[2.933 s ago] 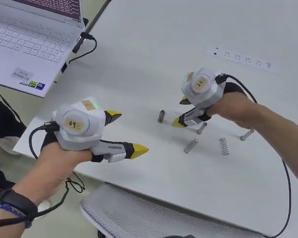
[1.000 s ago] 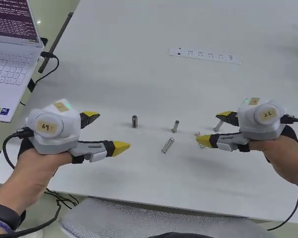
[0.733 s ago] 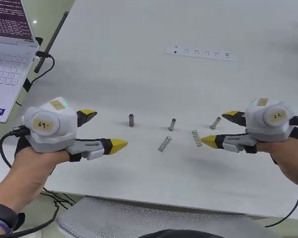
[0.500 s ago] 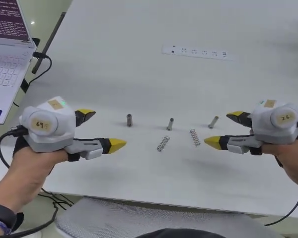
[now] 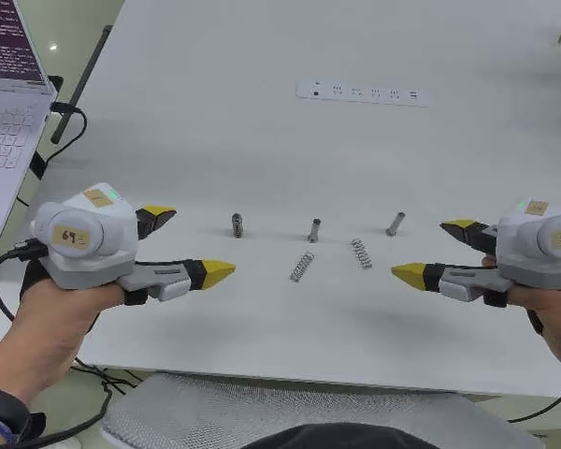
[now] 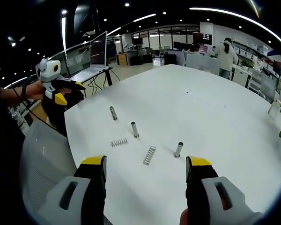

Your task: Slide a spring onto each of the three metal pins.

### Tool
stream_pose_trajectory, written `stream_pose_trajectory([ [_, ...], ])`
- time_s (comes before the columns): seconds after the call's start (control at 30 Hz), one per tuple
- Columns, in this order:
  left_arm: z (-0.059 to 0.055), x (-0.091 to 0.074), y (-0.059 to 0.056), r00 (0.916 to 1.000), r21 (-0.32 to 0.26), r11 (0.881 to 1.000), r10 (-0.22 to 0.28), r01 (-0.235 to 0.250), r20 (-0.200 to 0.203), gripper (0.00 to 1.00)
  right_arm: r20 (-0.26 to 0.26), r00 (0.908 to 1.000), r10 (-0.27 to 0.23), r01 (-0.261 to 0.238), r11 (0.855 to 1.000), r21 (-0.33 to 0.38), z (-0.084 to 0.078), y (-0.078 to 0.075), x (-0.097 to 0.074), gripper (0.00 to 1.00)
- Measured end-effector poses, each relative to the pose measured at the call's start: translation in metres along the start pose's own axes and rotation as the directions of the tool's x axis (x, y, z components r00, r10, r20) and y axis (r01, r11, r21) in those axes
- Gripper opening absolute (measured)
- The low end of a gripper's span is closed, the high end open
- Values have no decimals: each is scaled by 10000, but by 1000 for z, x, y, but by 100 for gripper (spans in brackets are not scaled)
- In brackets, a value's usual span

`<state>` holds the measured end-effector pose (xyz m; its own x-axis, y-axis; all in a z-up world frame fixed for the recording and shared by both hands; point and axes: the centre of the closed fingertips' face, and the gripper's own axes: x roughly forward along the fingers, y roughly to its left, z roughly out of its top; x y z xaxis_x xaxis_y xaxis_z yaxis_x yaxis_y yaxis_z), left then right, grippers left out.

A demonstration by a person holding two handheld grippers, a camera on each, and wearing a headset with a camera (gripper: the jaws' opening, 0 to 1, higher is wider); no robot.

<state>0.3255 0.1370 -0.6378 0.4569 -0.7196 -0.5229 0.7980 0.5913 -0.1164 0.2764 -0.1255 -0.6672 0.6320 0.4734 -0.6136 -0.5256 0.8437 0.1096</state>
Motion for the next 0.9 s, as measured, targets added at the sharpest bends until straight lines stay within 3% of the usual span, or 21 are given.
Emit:
stream_pose_trajectory([
  [0.17, 1, 1, -2, 10000, 4, 10000, 0, 0, -11, 69, -142, 9999, 8, -6, 9999, 113, -10, 2, -4, 69],
  [0.9, -1, -4, -7, 9998, -112, 9997, 218, -218, -2, 69, 232, 9997, 25, -37, 9988, 483, -10, 8, -9, 72],
])
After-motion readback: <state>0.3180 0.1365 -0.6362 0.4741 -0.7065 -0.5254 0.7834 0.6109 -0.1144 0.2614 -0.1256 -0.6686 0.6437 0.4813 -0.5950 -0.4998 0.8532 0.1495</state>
